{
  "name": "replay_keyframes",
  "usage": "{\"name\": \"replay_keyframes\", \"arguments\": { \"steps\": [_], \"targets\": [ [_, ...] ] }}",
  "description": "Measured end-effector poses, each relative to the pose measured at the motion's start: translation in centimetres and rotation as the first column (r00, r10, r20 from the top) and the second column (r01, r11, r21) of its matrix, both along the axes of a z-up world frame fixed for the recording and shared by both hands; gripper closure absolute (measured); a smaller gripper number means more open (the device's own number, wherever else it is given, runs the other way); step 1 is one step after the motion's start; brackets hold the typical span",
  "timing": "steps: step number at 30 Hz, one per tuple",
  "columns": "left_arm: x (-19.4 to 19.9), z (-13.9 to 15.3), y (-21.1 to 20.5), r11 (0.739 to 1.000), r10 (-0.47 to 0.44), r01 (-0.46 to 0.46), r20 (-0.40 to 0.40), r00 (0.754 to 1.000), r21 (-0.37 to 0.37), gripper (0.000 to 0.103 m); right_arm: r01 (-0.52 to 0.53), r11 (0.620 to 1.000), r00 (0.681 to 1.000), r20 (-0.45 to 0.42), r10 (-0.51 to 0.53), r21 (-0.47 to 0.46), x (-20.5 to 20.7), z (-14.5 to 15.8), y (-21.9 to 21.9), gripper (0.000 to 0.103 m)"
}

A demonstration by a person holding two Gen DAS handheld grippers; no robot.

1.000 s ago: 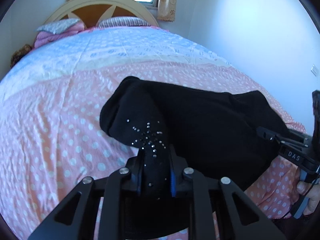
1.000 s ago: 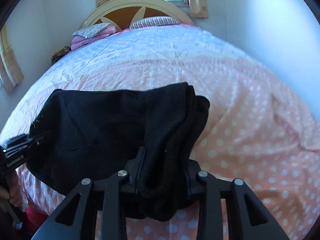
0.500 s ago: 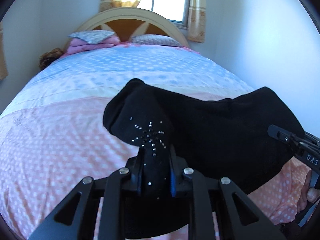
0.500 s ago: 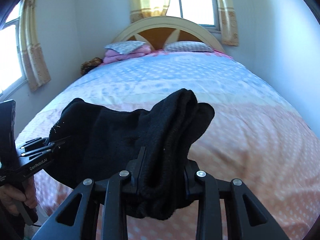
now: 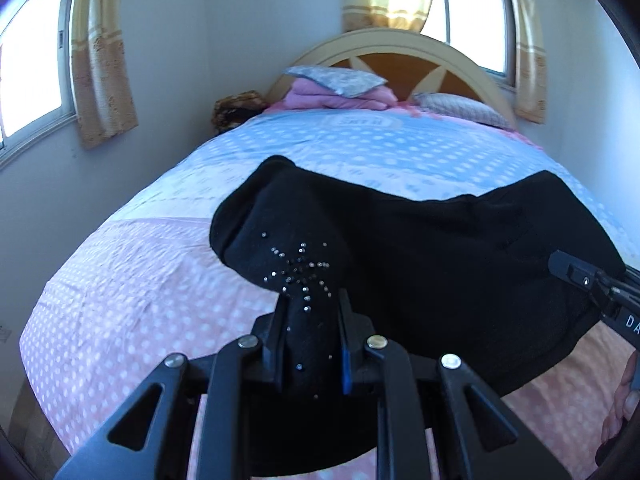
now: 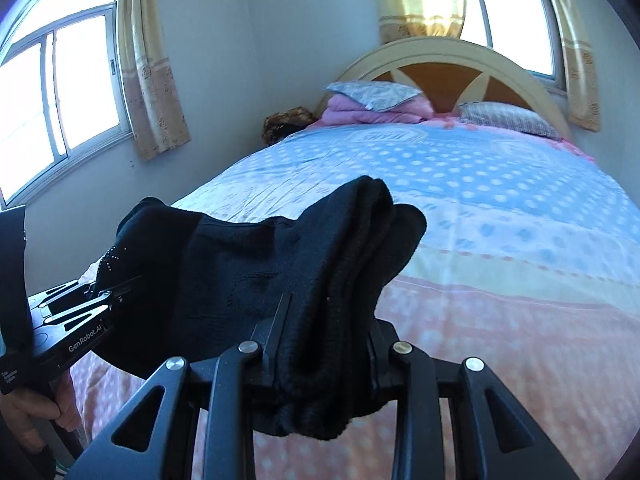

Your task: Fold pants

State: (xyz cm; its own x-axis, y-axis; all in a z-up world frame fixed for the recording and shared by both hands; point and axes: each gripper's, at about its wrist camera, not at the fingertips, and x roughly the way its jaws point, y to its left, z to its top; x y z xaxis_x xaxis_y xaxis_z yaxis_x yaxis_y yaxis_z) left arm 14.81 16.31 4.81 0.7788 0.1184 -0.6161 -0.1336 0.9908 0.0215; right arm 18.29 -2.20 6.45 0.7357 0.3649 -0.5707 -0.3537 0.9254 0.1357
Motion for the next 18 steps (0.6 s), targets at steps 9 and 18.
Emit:
{"name": "replay_keyframes", "arguments": {
  "steps": [9,18],
  "targets": [
    [4.8,-5.7,3.6,0.997,0.070,-0.071,-0.155,0.985,0.000,0.082,0.003,0.997,0.981,-0.193,-0.019,-0.080,8.3,-7.6,4.5,0.072],
    [4.9,-8.1,4.1,0.997,0.069,-0.076,-0.185,0.980,-0.028,0.067,-0.018,0.998,0.980,-0.197,0.007,-0.054,9.1,-9.8,3.5,0.070]
  ]
}}
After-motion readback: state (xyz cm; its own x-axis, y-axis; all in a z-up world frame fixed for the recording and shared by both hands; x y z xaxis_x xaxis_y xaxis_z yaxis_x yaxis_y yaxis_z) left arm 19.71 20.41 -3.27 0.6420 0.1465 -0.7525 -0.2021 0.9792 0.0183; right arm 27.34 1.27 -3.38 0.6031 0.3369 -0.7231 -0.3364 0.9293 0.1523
